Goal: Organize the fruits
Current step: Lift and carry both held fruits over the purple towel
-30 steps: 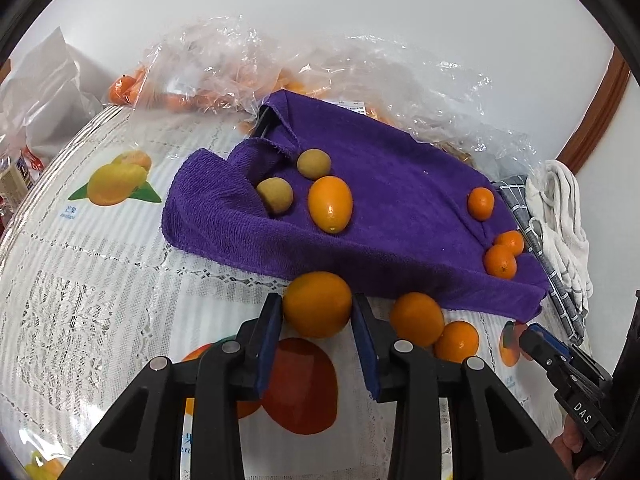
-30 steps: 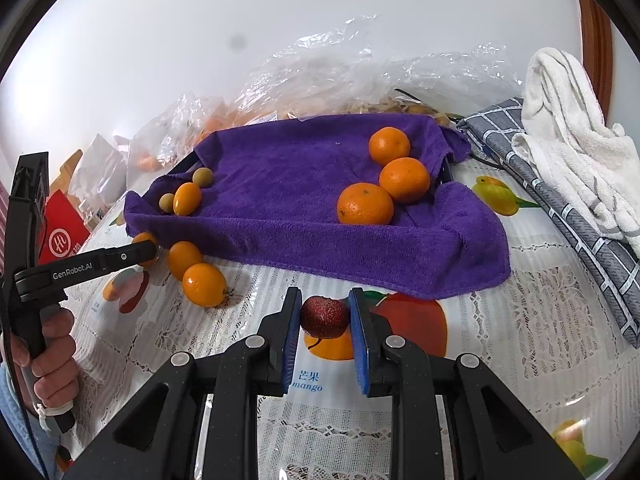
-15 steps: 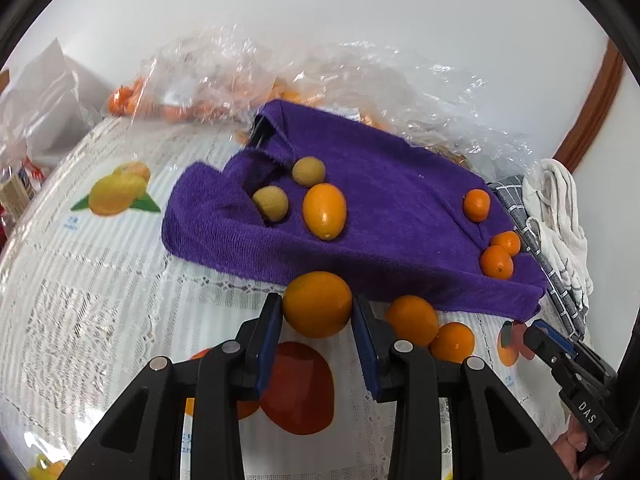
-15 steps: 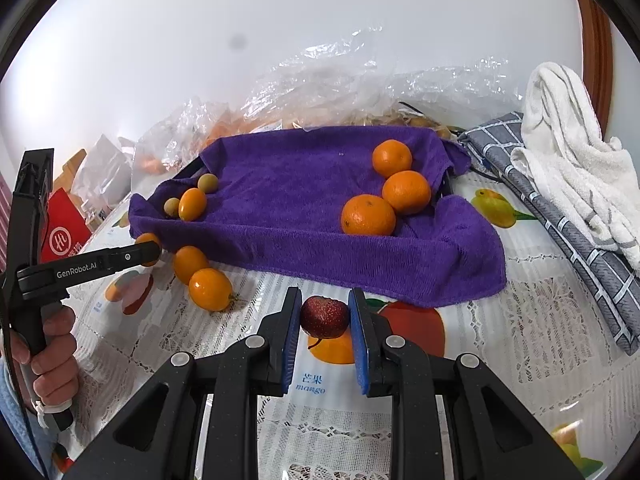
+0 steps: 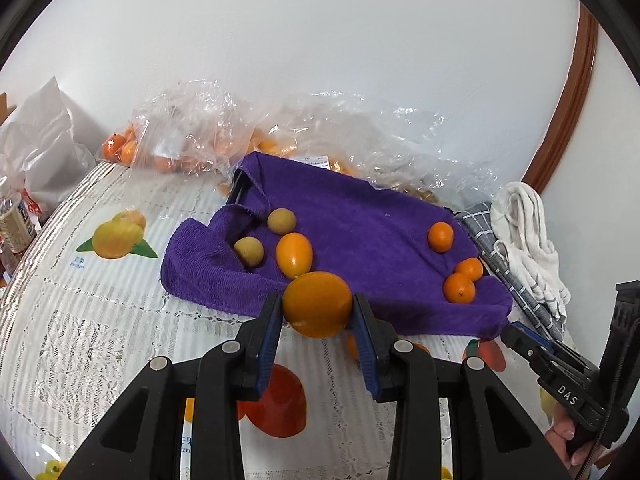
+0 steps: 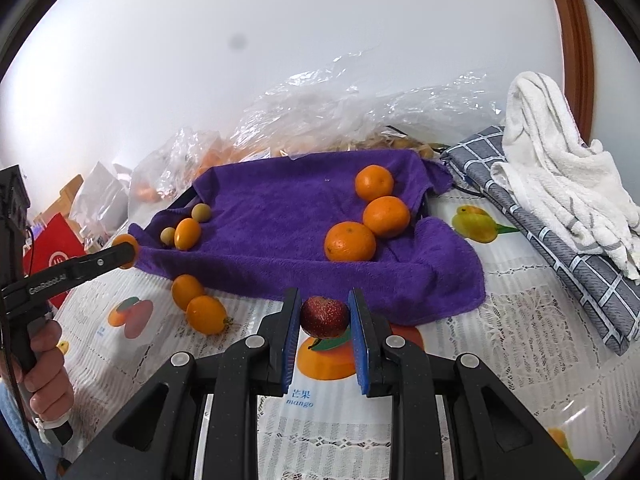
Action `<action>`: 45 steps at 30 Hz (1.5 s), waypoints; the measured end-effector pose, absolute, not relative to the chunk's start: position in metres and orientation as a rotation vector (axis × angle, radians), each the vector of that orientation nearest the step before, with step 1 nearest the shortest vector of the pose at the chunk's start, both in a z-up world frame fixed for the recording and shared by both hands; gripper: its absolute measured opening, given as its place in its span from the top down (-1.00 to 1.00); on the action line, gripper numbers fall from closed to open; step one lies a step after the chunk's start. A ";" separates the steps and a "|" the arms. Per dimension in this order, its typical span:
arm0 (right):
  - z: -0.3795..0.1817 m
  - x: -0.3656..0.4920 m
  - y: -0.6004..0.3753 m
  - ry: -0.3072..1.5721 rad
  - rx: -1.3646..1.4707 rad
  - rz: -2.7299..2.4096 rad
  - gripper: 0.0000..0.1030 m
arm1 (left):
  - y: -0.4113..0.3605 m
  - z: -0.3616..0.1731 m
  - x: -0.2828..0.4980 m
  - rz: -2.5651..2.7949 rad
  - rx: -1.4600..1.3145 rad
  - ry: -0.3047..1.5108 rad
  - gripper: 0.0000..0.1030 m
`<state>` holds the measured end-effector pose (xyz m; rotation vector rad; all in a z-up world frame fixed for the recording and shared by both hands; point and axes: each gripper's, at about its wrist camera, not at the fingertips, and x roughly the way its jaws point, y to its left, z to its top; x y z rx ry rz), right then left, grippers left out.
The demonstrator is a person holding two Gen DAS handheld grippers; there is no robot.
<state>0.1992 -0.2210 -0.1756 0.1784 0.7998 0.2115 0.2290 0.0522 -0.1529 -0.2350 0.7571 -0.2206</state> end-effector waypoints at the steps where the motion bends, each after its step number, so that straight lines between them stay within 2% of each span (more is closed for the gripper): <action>1: -0.176 0.199 -0.222 0.799 0.180 0.209 0.54 | 0.053 -0.153 0.229 -0.220 -0.236 0.757 0.35; 45: -0.146 0.206 -0.227 0.747 0.191 0.171 0.53 | 0.069 -0.137 0.222 -0.133 -0.215 0.640 0.35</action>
